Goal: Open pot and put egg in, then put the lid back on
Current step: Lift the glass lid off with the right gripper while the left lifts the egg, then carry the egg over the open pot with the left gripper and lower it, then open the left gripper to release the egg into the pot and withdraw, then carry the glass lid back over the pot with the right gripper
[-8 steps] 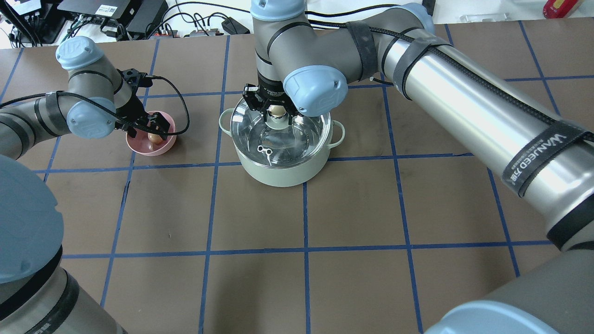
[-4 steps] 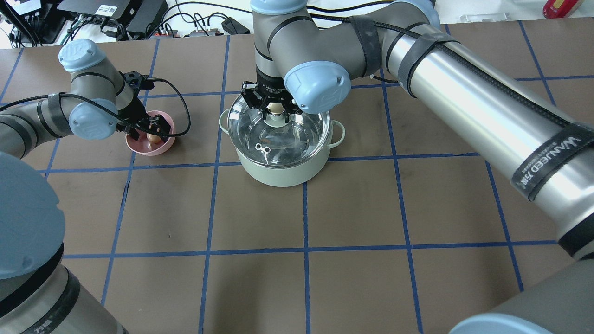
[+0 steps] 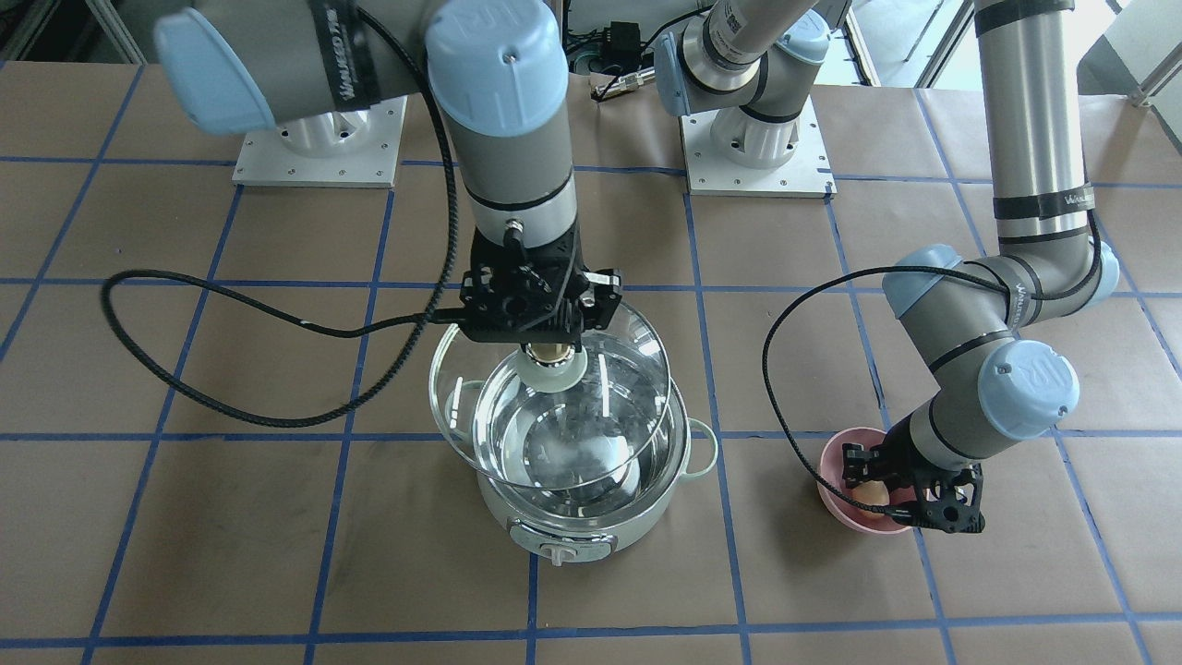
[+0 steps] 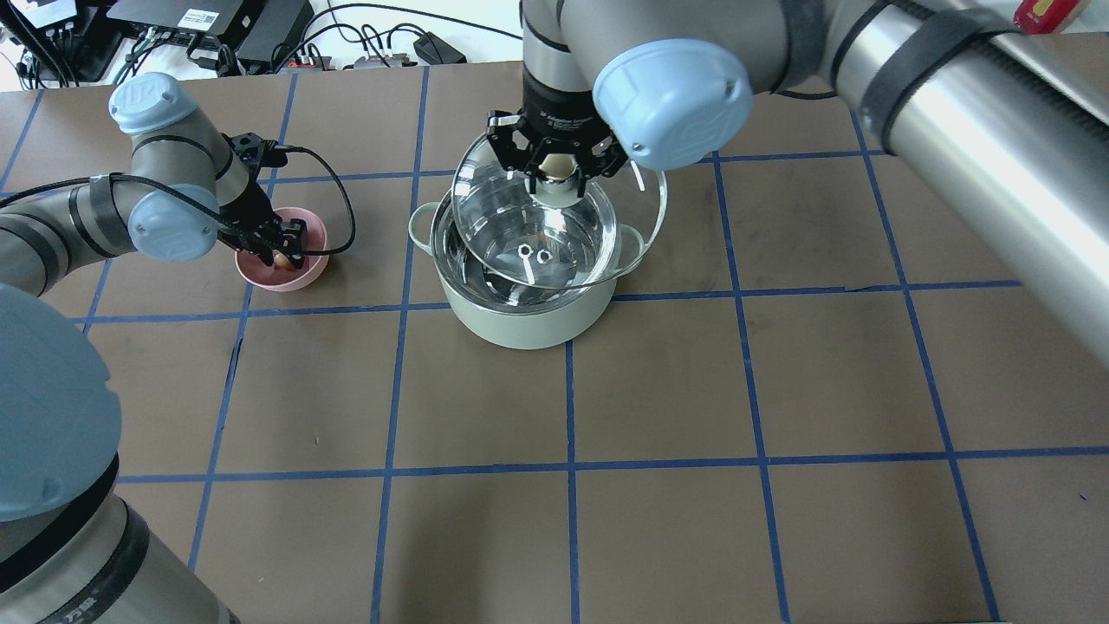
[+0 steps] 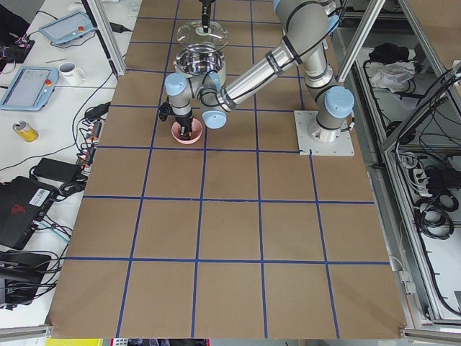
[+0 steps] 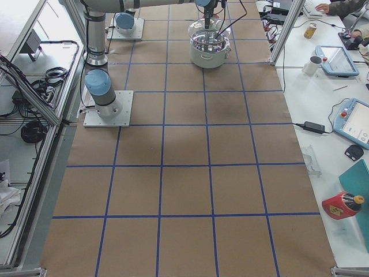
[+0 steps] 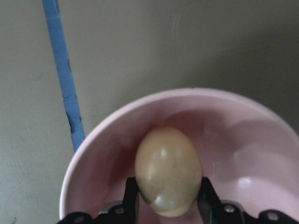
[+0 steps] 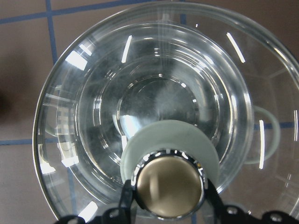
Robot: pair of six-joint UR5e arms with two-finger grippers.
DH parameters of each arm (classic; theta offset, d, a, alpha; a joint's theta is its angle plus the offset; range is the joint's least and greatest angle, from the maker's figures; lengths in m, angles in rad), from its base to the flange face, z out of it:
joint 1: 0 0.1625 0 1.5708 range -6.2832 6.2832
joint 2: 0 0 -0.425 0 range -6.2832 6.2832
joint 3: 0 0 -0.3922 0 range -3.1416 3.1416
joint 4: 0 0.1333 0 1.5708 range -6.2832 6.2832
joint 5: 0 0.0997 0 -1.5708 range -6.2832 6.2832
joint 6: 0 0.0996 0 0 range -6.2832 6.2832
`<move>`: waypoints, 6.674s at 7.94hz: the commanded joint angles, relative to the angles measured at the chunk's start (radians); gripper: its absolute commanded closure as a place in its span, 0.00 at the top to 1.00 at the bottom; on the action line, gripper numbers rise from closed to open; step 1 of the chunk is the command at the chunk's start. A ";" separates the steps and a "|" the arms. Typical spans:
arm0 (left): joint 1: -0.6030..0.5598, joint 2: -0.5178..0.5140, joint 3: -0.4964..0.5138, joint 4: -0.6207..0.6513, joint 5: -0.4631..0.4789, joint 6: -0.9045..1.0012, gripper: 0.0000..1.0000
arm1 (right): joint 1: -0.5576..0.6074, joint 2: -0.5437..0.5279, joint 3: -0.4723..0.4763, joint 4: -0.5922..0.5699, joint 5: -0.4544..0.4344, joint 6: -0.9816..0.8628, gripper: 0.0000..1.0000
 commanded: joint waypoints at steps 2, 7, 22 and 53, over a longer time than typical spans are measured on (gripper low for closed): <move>0.001 0.005 0.003 0.000 -0.004 0.003 0.33 | -0.266 -0.155 0.009 0.193 -0.007 -0.369 0.00; -0.019 0.195 0.020 -0.222 -0.015 -0.007 0.33 | -0.450 -0.218 0.017 0.284 -0.079 -0.666 0.00; -0.571 0.075 0.108 -0.118 -0.068 -0.670 0.28 | -0.487 -0.232 0.029 0.310 -0.071 -0.704 0.00; -0.249 0.556 0.186 -0.683 0.119 -0.388 1.00 | 0.068 0.139 0.023 -0.139 0.015 0.064 0.00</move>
